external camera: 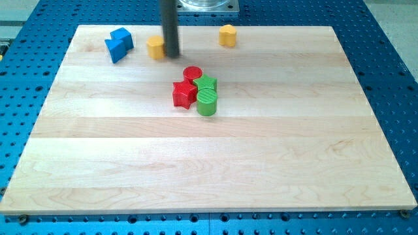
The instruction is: Push heart into hexagon
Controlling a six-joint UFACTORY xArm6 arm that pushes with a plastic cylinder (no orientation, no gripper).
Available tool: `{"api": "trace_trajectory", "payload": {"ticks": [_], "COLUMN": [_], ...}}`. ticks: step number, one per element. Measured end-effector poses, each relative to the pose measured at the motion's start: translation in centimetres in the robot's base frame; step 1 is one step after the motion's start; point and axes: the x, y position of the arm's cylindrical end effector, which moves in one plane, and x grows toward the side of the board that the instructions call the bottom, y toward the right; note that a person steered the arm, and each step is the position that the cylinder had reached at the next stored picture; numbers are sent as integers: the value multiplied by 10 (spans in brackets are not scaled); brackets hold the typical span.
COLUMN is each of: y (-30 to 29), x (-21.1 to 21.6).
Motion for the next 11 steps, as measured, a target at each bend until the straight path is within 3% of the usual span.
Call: {"api": "trace_trajectory", "payload": {"ticks": [1, 2, 3, 4, 5, 6, 7, 8, 11], "y": [-47, 0, 122, 201, 188, 94, 41, 102, -26], "x": [2, 21, 27, -8, -47, -43, -33, -64, -75]}}
